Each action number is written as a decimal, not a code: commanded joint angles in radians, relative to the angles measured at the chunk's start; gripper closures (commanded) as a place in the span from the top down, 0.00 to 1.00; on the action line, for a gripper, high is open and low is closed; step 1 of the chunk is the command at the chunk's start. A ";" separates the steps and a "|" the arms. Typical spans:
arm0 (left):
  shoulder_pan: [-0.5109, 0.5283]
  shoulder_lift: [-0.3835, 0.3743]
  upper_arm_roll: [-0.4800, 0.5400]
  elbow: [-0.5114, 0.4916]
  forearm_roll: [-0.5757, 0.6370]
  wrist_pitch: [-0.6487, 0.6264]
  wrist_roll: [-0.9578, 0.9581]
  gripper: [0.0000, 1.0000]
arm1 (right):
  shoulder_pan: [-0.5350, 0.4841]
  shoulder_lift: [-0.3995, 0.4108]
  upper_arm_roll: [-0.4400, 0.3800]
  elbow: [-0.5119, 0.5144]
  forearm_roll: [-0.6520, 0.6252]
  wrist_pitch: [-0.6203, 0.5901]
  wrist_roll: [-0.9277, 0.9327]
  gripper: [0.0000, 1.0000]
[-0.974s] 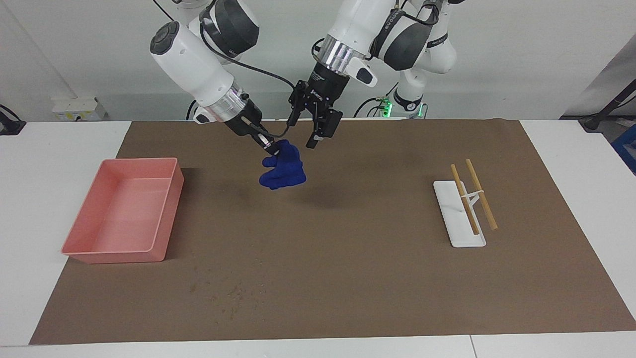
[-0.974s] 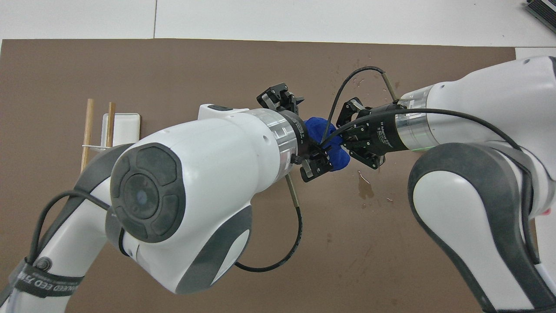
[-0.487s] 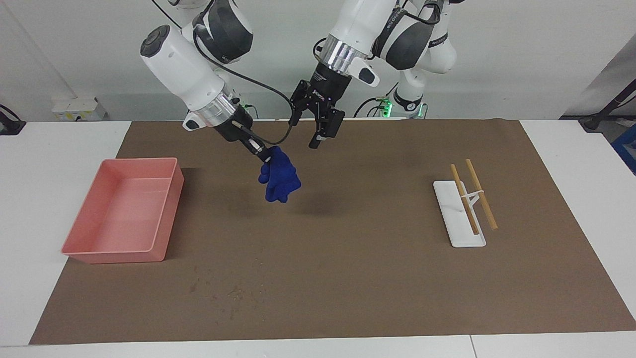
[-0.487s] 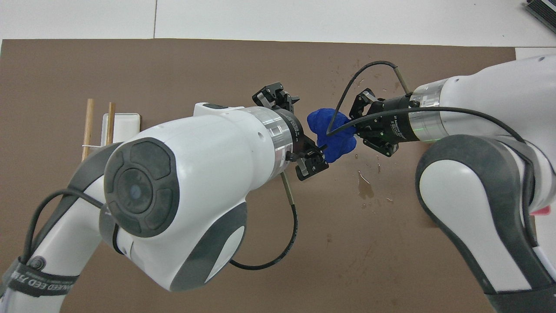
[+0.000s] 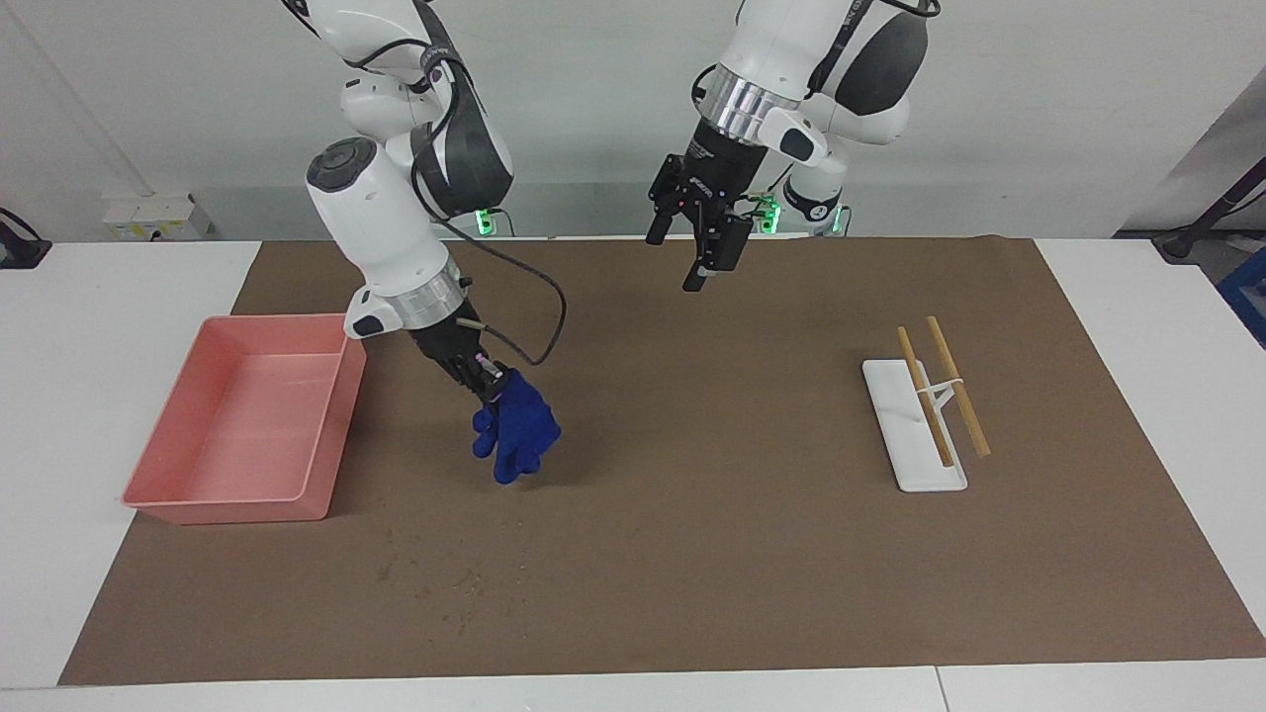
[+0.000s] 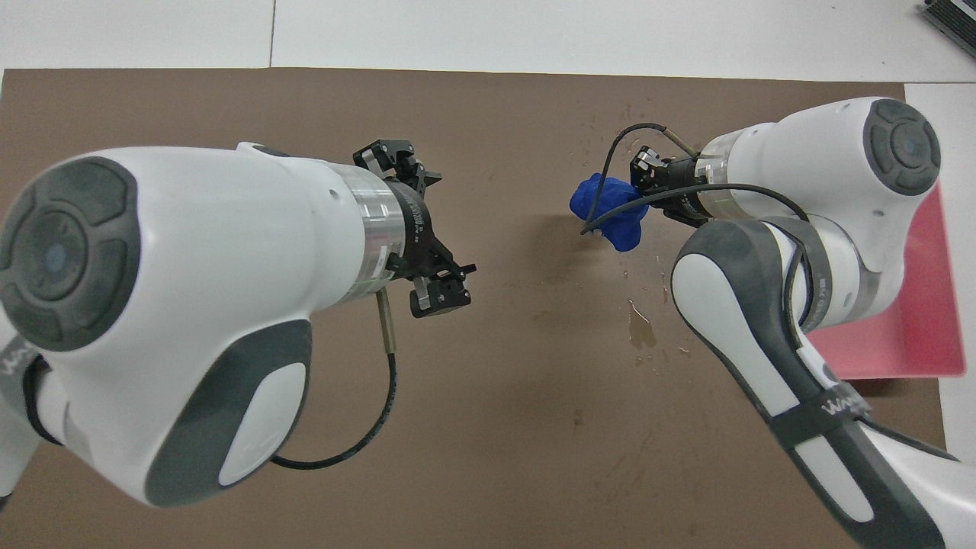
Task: Wipe water with towel using both arms
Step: 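Carry the cloth with the right gripper while the left gripper withdraws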
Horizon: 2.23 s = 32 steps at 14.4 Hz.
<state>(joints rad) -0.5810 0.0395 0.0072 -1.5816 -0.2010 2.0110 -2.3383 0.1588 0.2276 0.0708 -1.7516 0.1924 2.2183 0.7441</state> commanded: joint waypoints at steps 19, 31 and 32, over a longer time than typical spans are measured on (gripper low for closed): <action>0.556 -0.234 0.002 -0.351 0.179 -0.262 2.017 1.00 | -0.033 -0.114 0.010 -0.393 -0.191 -0.184 -0.241 0.00; 0.512 -0.254 0.004 -0.210 0.328 -0.546 2.196 1.00 | 0.001 -0.292 0.015 -0.500 -0.189 -0.555 -0.279 0.00; 0.520 -0.256 0.004 -0.212 0.328 -0.558 2.196 1.00 | -0.001 -0.321 0.015 -0.487 -0.186 -0.560 -0.293 0.00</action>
<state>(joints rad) -0.0694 -0.2074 0.0122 -1.7878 0.1144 1.4796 -0.1559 0.1647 0.0013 0.0827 -2.2262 0.0192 1.6864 0.4971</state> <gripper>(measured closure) 0.000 0.938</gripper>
